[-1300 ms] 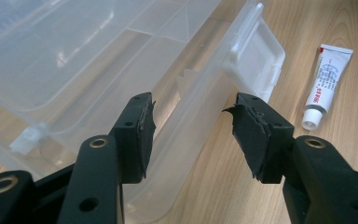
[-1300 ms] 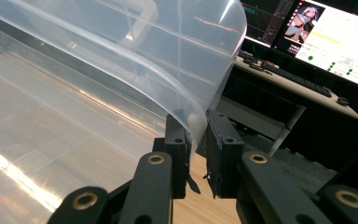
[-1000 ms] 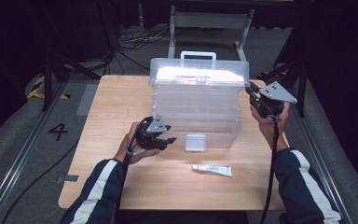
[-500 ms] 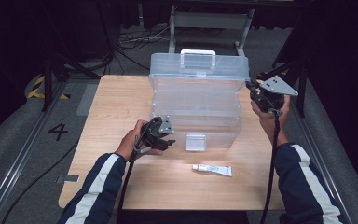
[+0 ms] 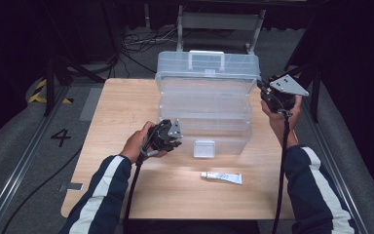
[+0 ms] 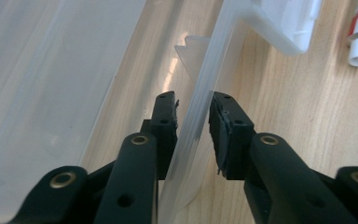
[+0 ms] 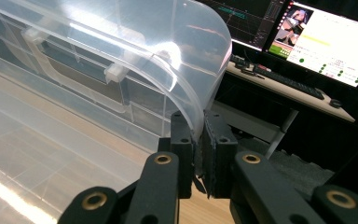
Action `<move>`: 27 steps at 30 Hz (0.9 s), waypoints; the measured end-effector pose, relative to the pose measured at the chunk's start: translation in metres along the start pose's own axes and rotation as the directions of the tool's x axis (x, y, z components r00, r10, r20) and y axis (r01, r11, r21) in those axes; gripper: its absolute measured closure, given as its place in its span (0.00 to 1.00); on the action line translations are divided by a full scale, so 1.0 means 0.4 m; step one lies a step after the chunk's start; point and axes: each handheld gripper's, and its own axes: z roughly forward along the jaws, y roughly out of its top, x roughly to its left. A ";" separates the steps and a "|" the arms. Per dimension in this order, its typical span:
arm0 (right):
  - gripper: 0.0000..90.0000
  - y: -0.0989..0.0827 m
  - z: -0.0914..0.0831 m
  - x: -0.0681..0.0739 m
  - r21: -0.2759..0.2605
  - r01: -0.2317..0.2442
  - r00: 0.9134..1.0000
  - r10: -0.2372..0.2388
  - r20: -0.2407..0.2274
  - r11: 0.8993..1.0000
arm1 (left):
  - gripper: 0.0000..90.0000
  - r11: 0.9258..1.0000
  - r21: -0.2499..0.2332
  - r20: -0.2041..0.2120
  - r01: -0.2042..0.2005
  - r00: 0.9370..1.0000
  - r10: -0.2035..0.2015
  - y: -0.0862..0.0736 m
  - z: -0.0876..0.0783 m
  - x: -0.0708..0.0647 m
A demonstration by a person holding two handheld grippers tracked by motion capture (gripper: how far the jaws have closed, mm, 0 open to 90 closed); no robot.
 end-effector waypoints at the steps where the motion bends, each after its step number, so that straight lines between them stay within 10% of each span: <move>1: 0.94 0.002 0.001 -0.001 0.003 0.004 1.000 -0.004 0.000 1.000 | 0.82 1.000 0.004 0.008 0.003 1.000 -0.003 -0.001 -0.001 0.003; 27: 0.94 0.030 0.012 0.008 0.025 -0.025 1.000 0.025 -0.018 0.999 | 0.87 0.999 -0.042 0.075 -0.008 0.997 0.011 -0.043 -0.027 -0.003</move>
